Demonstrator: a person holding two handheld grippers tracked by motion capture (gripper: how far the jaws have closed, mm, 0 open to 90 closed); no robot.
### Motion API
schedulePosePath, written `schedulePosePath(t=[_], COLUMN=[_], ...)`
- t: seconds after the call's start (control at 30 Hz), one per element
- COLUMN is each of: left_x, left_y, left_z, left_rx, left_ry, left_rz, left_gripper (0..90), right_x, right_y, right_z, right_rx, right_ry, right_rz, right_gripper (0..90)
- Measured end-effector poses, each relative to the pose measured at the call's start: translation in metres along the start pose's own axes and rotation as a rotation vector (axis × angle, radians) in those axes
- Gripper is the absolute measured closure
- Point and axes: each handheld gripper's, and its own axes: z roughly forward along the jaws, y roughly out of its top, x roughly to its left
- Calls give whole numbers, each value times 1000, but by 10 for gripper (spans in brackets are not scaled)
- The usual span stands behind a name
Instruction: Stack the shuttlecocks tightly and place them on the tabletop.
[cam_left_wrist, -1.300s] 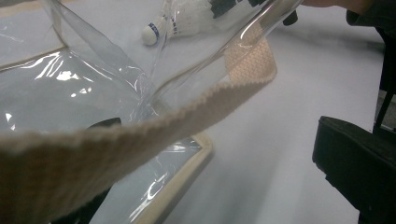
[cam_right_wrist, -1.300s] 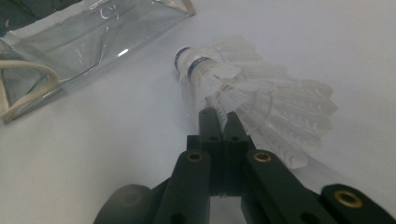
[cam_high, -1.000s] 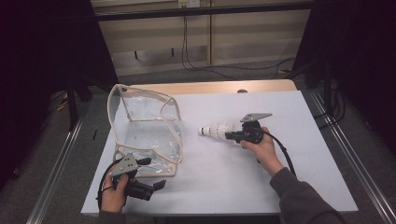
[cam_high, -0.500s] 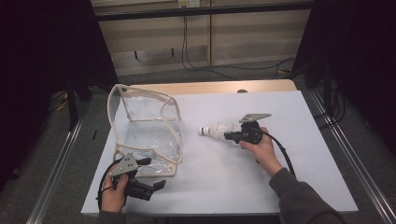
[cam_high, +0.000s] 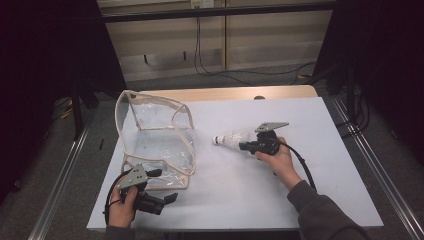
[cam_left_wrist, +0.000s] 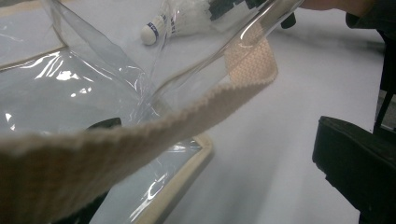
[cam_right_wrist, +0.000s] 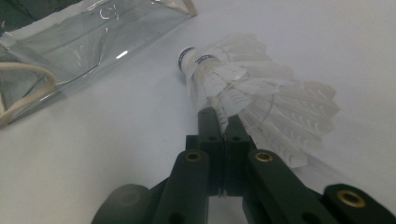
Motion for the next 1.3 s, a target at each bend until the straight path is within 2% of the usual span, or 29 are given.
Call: schedulePosePath(t=[0.53, 1.0, 1.3], left_x=[0, 0, 0], left_y=[0, 0, 1], left_z=[0, 0, 0], left_rx=[-2, 3, 3], left_ry=[-2, 1, 1], left_rz=[-4, -1, 2], left_gripper=[25, 25, 25], right_x=[-1, -3, -3], right_y=[-1, -2, -2], right_z=[-2, -13, -22], right_rx=[15, 6, -18], right_ry=[-22, -44, -32], right_rz=[5, 6, 29], right_gripper=[761, 662, 589])
